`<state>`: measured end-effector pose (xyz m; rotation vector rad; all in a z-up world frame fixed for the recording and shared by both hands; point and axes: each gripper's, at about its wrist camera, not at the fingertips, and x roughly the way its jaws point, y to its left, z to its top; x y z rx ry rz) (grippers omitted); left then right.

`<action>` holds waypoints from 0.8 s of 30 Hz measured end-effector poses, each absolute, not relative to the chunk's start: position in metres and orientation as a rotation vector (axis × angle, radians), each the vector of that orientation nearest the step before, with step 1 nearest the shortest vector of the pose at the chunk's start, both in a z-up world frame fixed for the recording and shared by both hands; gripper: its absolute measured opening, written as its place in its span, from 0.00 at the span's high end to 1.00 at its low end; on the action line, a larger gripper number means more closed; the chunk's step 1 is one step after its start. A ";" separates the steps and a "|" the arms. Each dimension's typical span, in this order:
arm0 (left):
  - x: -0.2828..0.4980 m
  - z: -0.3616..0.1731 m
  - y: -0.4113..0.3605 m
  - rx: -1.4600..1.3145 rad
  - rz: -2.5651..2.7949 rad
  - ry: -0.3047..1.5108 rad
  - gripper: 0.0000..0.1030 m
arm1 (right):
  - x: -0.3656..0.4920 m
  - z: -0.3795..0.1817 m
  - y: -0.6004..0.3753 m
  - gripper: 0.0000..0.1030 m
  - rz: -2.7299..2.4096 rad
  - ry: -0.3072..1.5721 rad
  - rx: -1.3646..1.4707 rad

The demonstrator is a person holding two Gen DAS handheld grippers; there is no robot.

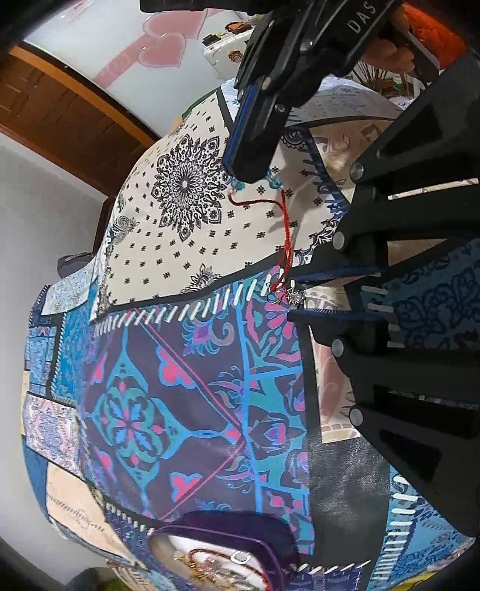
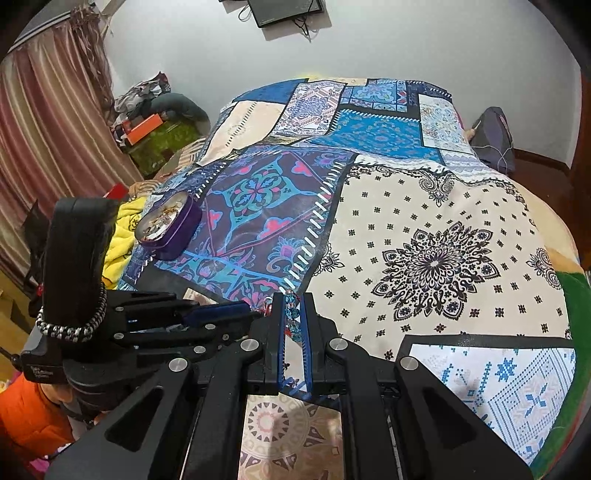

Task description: Organize jewelry

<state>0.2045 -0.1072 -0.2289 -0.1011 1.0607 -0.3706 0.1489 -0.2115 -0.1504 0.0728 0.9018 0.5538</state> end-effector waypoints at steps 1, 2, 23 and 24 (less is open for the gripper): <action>0.204 -0.229 -0.110 -0.082 -0.366 1.056 0.85 | 0.149 -0.151 -0.213 0.94 0.552 0.903 0.074; 0.203 -0.229 -0.112 -0.067 -0.362 1.053 0.85 | 0.149 -0.152 -0.213 0.94 0.552 0.905 0.074; 0.172 -0.206 -0.067 -0.014 -0.260 0.991 0.92 | 0.164 -0.133 -0.233 0.94 0.474 0.842 0.088; 0.169 -0.202 -0.061 -0.014 -0.248 0.982 0.92 | 0.164 -0.132 -0.233 0.94 0.471 0.841 0.087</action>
